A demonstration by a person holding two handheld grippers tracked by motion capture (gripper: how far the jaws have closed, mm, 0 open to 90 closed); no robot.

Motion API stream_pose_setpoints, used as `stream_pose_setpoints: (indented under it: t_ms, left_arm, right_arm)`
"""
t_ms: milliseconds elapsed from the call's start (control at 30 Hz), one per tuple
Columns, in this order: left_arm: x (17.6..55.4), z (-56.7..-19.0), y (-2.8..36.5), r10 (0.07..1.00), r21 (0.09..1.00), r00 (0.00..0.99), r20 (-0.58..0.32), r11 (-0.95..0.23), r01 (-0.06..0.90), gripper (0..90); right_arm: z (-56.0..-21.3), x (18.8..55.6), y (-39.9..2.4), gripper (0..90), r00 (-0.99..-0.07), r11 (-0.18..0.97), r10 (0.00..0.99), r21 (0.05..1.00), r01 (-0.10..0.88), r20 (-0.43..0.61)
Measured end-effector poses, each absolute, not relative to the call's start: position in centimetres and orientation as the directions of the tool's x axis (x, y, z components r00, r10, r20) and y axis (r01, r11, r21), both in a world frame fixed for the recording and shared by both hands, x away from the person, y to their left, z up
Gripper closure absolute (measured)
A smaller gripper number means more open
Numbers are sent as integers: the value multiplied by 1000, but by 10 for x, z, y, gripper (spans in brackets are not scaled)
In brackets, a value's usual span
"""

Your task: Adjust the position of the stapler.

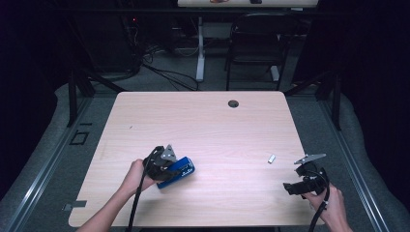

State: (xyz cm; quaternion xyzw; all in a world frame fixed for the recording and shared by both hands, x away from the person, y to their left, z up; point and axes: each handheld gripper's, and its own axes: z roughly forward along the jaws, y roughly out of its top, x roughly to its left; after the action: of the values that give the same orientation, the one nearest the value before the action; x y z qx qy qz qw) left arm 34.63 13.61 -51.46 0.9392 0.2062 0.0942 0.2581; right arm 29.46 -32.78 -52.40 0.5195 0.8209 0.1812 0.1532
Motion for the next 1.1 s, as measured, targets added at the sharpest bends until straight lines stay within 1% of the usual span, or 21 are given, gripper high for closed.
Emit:
stream_pose_setpoints:
  t_ms: [400,800,1100]
  left_arm:
    - [334,-514,107,314,525,947,61,-817,238,659]
    - [321,-516,72,149,499,987,66,-861,97,659]
    - [320,-522,55,52,477,997,51,-879,21,659]
  right_arm:
    - [-524,295,-327,91,-421,402,905,454,795,-65]
    - [-526,295,-327,91,-419,400,906,454,796,-63]
    - [-526,295,-327,91,-420,401,905,449,798,-63]
